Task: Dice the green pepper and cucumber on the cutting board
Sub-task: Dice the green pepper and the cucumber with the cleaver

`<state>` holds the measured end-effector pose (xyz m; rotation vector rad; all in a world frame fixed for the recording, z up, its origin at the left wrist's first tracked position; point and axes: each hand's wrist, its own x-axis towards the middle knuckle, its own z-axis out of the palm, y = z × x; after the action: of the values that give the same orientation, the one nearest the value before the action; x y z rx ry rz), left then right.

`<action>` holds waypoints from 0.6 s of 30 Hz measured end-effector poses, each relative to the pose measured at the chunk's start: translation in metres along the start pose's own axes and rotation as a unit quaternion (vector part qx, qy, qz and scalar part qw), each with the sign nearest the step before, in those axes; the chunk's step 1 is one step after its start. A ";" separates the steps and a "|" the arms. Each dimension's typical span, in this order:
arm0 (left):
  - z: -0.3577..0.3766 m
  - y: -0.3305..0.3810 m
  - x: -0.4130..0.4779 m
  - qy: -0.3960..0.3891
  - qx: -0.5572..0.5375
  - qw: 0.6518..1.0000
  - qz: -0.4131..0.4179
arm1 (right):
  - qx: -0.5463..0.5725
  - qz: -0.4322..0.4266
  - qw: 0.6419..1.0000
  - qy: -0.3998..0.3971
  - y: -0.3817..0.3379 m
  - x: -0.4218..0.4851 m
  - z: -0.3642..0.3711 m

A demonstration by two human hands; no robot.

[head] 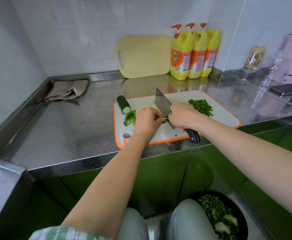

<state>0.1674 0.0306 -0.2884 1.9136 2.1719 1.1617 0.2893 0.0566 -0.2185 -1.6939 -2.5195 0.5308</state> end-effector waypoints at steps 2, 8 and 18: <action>0.000 0.000 0.000 0.003 -0.002 1.000 0.000 | 0.025 -0.004 0.999 0.021 0.004 0.002 0.003; 0.001 0.000 0.001 0.004 -0.008 1.000 -0.007 | 0.050 -0.026 0.998 0.023 0.014 -0.006 -0.012; 0.001 0.000 0.002 -0.003 -0.002 1.000 -0.008 | -0.008 -0.007 1.000 -0.020 0.002 -0.005 -0.002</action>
<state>0.1672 0.0325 -0.2879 1.8917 2.1762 1.1559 0.2932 0.0535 -0.2161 -1.6865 -2.5692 0.5500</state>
